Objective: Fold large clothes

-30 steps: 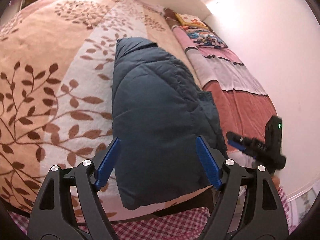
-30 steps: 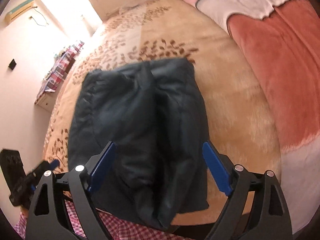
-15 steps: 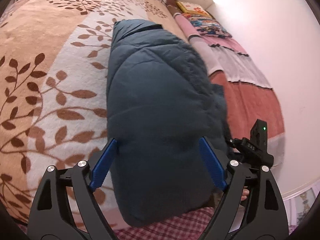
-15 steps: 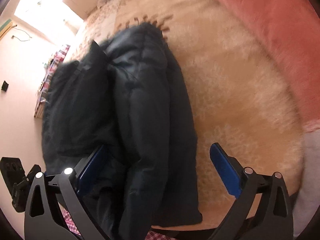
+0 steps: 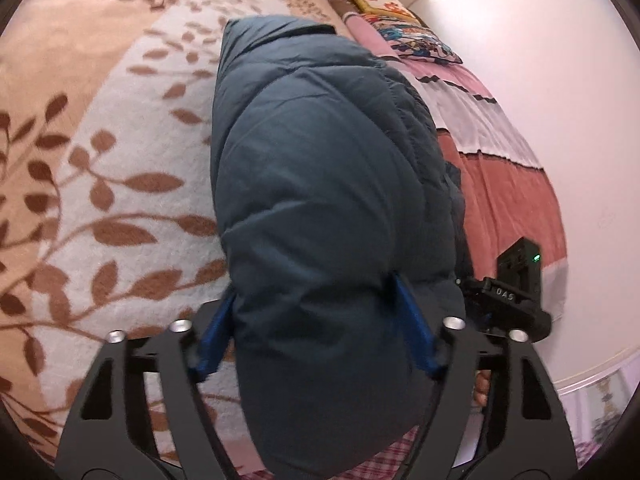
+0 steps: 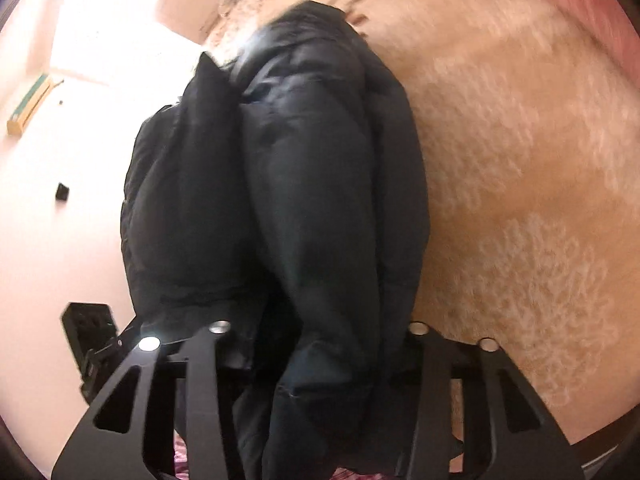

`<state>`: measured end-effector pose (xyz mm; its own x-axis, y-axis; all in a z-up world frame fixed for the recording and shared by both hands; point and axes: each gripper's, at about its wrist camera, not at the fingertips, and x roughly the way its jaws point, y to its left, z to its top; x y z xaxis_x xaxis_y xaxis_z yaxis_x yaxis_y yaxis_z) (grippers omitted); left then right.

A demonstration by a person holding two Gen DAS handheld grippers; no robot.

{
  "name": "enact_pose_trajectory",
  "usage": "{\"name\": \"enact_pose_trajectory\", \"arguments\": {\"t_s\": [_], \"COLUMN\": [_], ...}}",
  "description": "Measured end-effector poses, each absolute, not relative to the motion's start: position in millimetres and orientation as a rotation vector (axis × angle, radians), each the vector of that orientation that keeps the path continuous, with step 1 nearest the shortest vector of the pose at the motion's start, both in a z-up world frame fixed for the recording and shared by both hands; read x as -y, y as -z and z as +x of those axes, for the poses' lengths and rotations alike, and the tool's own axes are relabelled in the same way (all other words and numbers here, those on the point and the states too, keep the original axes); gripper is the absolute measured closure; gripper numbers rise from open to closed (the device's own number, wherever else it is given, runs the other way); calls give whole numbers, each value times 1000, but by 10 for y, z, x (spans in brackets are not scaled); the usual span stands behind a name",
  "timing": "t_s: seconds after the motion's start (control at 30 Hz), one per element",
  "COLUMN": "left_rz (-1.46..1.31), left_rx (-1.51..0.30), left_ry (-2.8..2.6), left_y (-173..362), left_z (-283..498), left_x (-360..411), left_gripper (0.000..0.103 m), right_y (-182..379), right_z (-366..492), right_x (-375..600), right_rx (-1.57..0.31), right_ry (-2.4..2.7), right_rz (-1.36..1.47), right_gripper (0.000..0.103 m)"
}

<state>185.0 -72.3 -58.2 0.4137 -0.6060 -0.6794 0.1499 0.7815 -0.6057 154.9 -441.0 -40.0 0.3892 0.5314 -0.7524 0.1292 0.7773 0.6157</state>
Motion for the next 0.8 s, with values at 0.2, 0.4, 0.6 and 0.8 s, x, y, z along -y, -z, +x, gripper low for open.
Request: {"name": "enact_pose_trajectory", "arguments": {"t_s": [0.2,0.4,0.6,0.8], "left_rz": [-412,-369,-387,-409], "left_rx": [-963,-882,-854,-869], "left_ry": [468,418,329,294], "left_y": [385,170,148,276], "left_z": [1825,1899,2145,2366], "left_x": [658,306,-285,-668], "left_gripper": [50,51,51,51], "right_y": [118,-22,-29,38], "right_z": [1481,1579,1850,2100], "right_x": [4079,3683,3130,2636], "right_rx": [-1102,-1077,-1068,-1076], "right_ry": [-235,-281,-346,-368], "right_rz": [450,377,313,245], "right_gripper": [72,74,74,74]}}
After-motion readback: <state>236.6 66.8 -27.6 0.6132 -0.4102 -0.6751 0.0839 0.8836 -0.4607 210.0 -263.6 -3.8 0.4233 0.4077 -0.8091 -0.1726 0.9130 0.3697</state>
